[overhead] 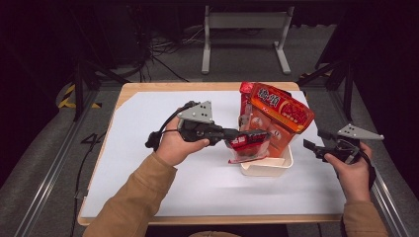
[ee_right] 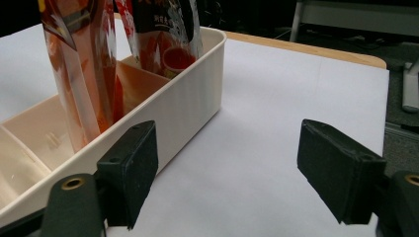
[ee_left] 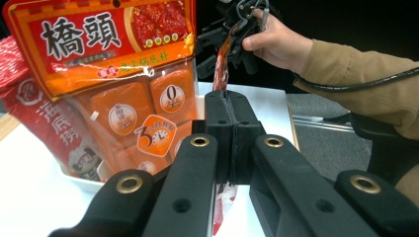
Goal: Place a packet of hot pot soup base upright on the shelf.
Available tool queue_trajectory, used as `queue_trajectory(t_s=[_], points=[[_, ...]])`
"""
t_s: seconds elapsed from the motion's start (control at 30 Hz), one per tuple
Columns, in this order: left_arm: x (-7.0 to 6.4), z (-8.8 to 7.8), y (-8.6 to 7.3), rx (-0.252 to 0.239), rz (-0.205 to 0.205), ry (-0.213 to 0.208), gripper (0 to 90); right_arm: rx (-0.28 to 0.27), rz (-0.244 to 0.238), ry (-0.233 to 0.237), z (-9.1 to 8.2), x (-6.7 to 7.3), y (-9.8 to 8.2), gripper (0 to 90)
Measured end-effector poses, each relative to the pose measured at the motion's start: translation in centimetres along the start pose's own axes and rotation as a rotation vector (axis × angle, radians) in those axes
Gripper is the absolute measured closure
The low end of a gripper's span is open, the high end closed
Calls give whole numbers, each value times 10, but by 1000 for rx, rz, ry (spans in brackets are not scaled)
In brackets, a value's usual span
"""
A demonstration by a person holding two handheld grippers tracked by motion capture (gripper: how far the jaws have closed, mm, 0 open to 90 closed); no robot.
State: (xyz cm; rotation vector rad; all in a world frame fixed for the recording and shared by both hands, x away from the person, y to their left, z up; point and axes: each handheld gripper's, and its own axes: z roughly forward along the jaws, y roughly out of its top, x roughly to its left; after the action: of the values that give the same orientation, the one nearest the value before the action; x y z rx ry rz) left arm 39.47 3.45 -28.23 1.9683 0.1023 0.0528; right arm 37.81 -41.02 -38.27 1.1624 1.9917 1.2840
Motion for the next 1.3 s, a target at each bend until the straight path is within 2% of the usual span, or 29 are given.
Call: queue_trajectory(t_s=[0.3, 0.43, 0.7, 1.07, 1.3], points=[[1, 14, 7, -15, 31, 4, 900, 6, -2, 8, 5, 1, 1, 243], [2, 21, 8, -21, 31, 1, 899, 4, -4, 8, 5, 0, 1, 243], [4, 31, 10, -30, 34, -22, 900, 2, 1, 8, 4, -1, 1, 244], [1, 48, 10, -18, 71, -65, 899, 1, 4, 8, 3, -2, 1, 243], [3, 55, 6, -10, 76, -70, 898, -1, 3, 7, 3, -2, 1, 243]])
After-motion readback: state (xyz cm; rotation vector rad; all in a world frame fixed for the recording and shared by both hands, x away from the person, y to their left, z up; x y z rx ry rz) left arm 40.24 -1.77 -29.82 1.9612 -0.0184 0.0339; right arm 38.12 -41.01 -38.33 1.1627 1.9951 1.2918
